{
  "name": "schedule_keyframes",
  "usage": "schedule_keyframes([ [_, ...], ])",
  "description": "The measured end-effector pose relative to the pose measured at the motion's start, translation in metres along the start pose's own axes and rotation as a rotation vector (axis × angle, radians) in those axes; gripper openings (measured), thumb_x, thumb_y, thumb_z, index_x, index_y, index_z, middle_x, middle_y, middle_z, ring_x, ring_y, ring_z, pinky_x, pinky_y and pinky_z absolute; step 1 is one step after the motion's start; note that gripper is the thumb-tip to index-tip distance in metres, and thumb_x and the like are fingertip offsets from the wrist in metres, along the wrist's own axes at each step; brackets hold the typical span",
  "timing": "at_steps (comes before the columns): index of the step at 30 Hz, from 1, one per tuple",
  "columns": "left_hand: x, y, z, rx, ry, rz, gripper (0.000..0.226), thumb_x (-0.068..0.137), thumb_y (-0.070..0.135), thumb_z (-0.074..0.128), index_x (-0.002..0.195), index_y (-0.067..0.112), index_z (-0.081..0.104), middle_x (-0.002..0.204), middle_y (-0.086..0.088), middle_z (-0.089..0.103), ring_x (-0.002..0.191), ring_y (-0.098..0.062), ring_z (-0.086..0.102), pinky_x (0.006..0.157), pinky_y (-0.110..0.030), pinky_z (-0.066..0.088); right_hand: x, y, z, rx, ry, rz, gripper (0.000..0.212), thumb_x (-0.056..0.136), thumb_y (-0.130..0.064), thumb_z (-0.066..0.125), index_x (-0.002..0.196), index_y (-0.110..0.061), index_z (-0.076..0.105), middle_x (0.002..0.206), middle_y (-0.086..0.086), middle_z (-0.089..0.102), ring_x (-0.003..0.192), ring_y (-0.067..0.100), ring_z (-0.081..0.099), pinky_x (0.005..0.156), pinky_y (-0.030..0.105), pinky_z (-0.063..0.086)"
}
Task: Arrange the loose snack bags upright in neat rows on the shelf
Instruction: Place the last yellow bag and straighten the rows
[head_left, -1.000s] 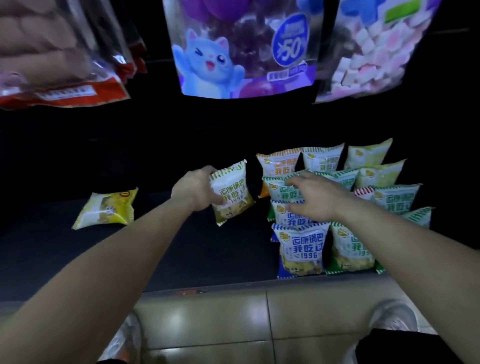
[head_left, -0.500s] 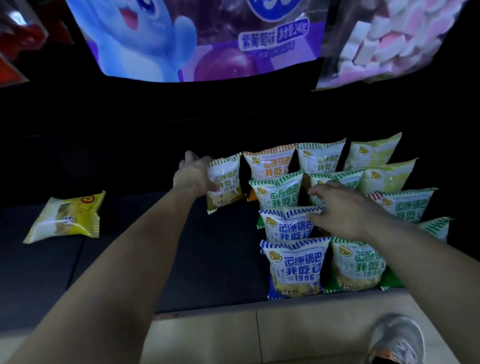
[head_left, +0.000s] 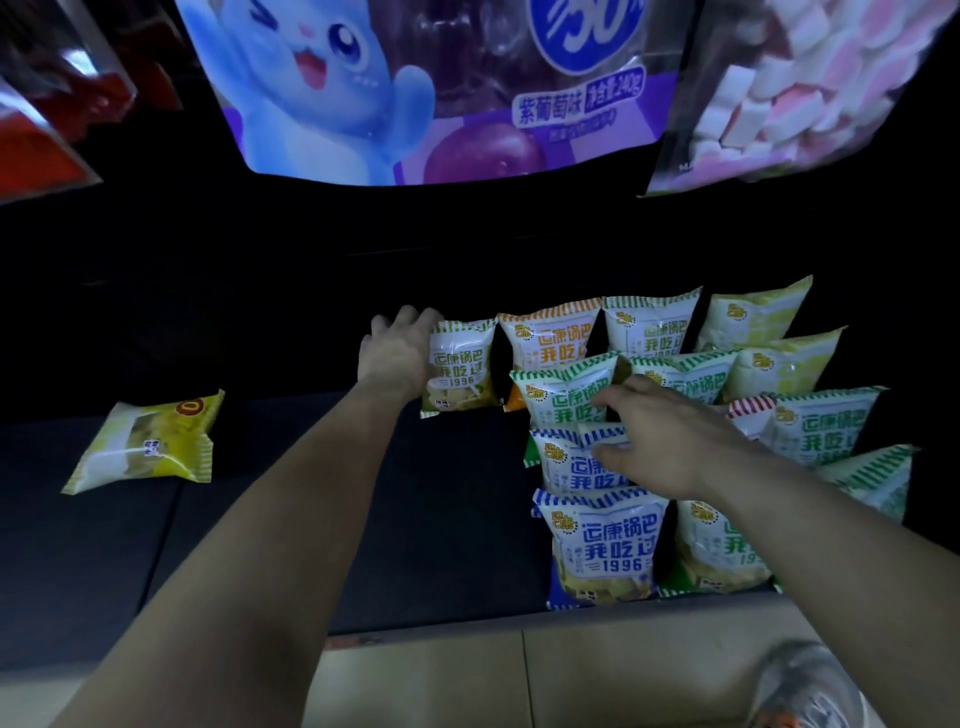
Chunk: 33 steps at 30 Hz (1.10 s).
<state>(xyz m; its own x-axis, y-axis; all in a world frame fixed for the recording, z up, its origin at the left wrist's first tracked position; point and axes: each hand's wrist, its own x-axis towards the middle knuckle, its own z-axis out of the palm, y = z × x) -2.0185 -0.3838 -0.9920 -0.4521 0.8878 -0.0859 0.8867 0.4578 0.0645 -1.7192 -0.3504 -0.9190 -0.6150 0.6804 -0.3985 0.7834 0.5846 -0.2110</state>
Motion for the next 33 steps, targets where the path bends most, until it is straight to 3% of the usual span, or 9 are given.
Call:
schedule_keyframes([
  [5,0.005,-0.012,-0.003,0.003,-0.061,-0.011,0.071,0.083,0.027,0.075,0.142,0.032,0.036,0.135,-0.004,0.042,0.124,-0.037,0.040,0.091,-0.049,0.048,0.004,-0.001,0.001,0.002,-0.001,-0.003,0.066,0.096,-0.050,0.054,0.152,-0.027,0.029,0.154,0.000,0.031,0.136,0.025,0.041,0.103,0.044,0.044],
  [10,0.006,-0.006,0.004,-0.197,-0.052,-0.009,0.071,0.080,0.014,0.077,0.140,0.029,0.041,0.133,-0.007,0.041,0.113,-0.035,0.052,0.089,-0.047,0.051,0.007,-0.005,0.001,0.000,-0.007,-0.007,0.063,0.096,-0.049,0.054,0.151,-0.027,0.032,0.151,-0.001,0.035,0.133,0.023,0.042,0.099,0.043,0.046],
  [15,-0.009,0.001,0.007,-0.104,0.107,-0.057,0.077,0.079,0.024,0.080,0.142,0.020,0.035,0.141,-0.014,0.028,0.098,-0.034,0.059,0.062,-0.038,0.050,0.008,-0.011,0.002,-0.021,-0.021,-0.017,0.063,0.097,-0.049,0.054,0.152,-0.028,0.031,0.155,-0.001,0.030,0.136,0.025,0.041,0.103,0.043,0.044],
  [19,-0.023,-0.014,-0.010,-0.092,0.089,-0.083,0.082,0.079,0.037,0.078,0.145,0.022,0.031,0.141,-0.010,0.032,0.117,-0.031,0.051,0.073,-0.043,0.053,0.008,-0.031,0.002,-0.068,-0.011,-0.046,0.063,0.097,-0.049,0.054,0.152,-0.026,0.032,0.152,0.001,0.033,0.135,0.027,0.041,0.103,0.045,0.044],
  [24,-0.076,-0.068,-0.057,-0.032,-0.037,-0.076,0.075,0.083,0.051,0.069,0.145,0.028,0.034,0.140,-0.004,0.039,0.126,-0.026,0.045,0.085,-0.044,0.052,0.008,-0.086,0.000,-0.093,0.026,-0.157,0.062,0.094,-0.048,0.056,0.149,-0.023,0.038,0.145,0.005,0.040,0.134,0.028,0.037,0.106,0.046,0.040],
  [29,-0.165,-0.148,-0.108,0.112,-0.255,-0.042,0.064,0.087,0.061,0.058,0.141,0.032,0.039,0.142,0.003,0.039,0.123,-0.022,0.048,0.091,-0.039,0.045,-0.002,-0.154,0.010,-0.085,0.027,-0.260,0.062,0.095,-0.047,0.055,0.150,-0.025,0.036,0.148,0.005,0.037,0.135,0.029,0.037,0.105,0.042,0.040],
  [33,-0.232,-0.220,-0.118,0.049,-0.264,-0.170,0.061,0.084,0.060,0.060,0.136,0.032,0.045,0.134,0.003,0.044,0.116,-0.023,0.055,0.088,-0.037,0.048,-0.004,-0.219,0.025,-0.165,-0.009,-0.341,0.062,0.096,-0.046,0.054,0.150,-0.024,0.035,0.148,0.005,0.036,0.135,0.027,0.035,0.104,0.040,0.039],
])
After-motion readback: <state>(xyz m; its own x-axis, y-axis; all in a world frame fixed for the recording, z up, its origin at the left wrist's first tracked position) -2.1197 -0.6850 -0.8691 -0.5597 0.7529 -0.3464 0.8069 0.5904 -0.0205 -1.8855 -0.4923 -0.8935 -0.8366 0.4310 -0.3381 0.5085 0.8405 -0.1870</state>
